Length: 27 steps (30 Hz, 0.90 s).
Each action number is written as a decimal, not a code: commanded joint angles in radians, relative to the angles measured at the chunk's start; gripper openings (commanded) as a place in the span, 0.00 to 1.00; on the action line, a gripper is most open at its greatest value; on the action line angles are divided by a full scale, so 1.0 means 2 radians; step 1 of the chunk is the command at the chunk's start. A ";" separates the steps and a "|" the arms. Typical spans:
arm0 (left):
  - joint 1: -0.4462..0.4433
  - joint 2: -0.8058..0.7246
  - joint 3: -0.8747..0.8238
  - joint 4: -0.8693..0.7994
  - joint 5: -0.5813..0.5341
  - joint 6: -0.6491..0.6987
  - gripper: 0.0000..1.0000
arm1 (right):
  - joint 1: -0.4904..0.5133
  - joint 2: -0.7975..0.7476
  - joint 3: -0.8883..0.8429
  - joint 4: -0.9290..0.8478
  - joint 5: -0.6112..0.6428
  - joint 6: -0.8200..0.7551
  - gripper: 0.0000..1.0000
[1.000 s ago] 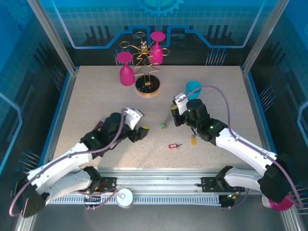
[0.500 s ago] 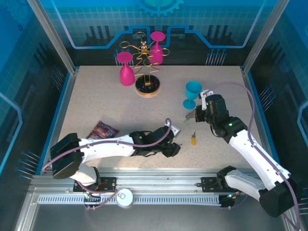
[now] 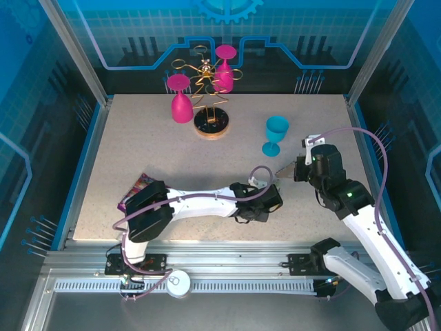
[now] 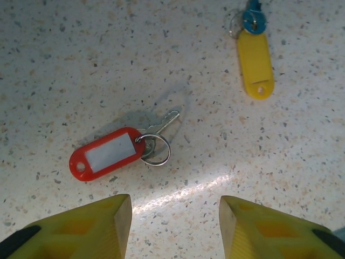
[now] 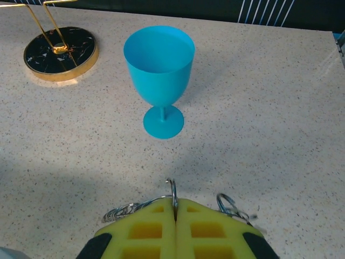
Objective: Put the keys on the keyring
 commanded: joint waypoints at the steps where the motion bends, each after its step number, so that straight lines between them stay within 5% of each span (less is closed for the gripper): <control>1: -0.003 0.035 0.047 -0.072 -0.040 -0.038 0.47 | -0.008 -0.011 0.005 -0.012 0.006 0.010 0.00; 17: -0.004 0.139 0.153 -0.151 -0.073 -0.049 0.49 | -0.008 -0.015 0.003 -0.015 -0.004 0.011 0.00; 27: -0.002 0.151 0.165 -0.165 -0.079 -0.055 0.34 | -0.007 -0.014 0.002 -0.014 -0.008 0.010 0.00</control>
